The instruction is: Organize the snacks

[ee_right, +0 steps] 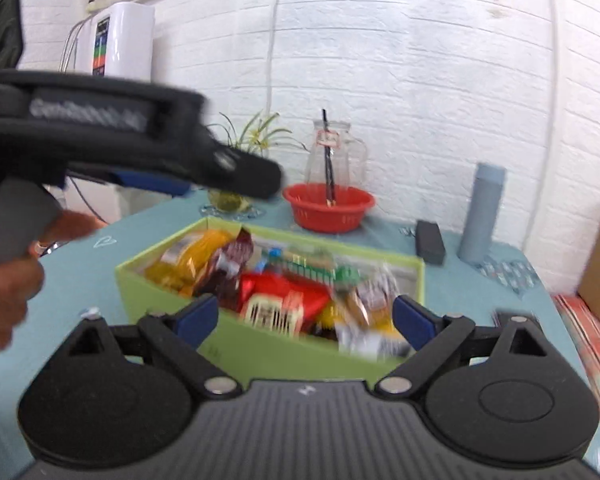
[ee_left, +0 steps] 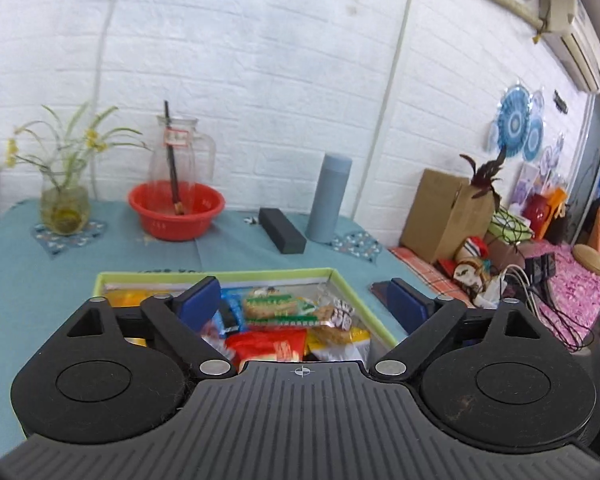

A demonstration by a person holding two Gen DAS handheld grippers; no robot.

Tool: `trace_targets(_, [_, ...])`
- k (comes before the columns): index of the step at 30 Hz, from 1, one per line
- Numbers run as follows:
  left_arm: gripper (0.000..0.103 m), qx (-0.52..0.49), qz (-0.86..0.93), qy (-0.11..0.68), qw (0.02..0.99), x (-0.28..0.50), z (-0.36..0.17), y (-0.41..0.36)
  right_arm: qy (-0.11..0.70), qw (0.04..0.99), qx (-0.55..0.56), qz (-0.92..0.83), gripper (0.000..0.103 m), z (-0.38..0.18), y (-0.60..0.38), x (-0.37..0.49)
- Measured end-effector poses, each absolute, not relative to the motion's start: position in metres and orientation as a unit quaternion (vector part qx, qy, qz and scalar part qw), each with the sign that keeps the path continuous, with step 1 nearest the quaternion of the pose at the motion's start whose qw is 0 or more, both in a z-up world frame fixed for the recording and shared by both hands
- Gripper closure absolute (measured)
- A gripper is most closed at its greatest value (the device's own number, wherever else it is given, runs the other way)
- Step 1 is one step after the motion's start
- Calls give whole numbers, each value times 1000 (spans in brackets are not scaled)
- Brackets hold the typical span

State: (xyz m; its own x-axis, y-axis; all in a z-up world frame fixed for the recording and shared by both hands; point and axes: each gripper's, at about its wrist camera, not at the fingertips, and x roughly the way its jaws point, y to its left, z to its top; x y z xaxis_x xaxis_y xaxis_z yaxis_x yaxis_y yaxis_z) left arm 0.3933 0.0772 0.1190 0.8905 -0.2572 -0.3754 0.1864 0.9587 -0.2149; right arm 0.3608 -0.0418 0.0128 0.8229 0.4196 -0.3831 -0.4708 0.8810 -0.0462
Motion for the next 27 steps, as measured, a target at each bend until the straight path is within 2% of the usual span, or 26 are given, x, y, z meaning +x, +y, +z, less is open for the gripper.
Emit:
trace_targets(1, [16, -85, -106, 202, 970, 378, 117, 77, 192, 953, -63, 225, 9, 6, -47, 347])
trace_targets(5, [14, -79, -67, 223, 969, 326, 93, 75, 224, 957, -46, 177, 9, -18, -58, 298])
trace_targets(13, [16, -65, -21, 284, 956, 246, 35, 62, 244, 966, -13, 80, 9, -32, -75, 211])
trace_targets(27, [16, -61, -12, 274, 960, 170, 28, 60, 222, 974, 32, 43, 9, -14, -83, 130])
